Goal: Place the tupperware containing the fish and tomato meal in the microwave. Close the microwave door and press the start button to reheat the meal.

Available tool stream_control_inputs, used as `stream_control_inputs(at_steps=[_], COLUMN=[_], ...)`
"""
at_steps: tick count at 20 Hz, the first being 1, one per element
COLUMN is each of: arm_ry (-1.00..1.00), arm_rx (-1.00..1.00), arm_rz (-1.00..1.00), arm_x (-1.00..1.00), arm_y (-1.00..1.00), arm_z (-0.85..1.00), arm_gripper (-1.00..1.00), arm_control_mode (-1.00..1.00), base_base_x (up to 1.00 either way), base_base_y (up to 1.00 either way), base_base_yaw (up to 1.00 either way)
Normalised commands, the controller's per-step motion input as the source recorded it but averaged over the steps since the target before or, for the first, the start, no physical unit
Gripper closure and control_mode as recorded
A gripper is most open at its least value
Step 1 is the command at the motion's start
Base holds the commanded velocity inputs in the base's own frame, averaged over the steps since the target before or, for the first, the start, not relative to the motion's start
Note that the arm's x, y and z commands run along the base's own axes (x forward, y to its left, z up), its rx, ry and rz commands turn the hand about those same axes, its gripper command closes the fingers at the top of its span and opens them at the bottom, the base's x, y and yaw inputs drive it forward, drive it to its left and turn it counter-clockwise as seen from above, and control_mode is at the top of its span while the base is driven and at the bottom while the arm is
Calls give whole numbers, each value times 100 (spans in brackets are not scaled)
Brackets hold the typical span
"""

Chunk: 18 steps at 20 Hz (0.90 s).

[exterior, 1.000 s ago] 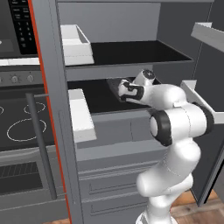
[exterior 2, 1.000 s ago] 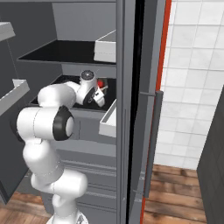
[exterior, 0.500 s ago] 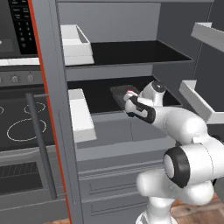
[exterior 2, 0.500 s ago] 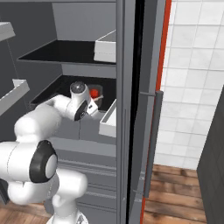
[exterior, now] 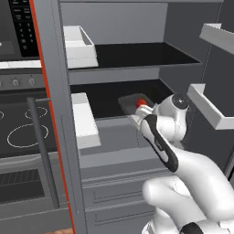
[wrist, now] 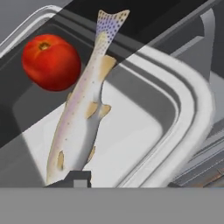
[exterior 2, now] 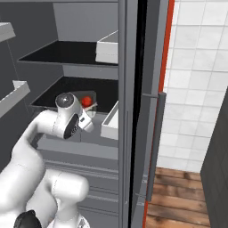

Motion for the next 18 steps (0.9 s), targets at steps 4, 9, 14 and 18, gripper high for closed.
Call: stream_control_inputs(at_steps=[4,9,14,18], arm_ry=[4,9,6,6], arm_rx=[-2,-1,0,0], arm_rz=[5,5,2,0], arm_x=[-98,-98,-99,-90], arm_y=[0,0,0,0], arm_z=[42,46,58,62], arm_gripper=[100,100,100,100], arm_control_mode=[-100,-100,-100,-100], base_base_x=[0,0,0,0], base_base_y=[0,0,0,0], base_base_yaw=[0,0,0,0])
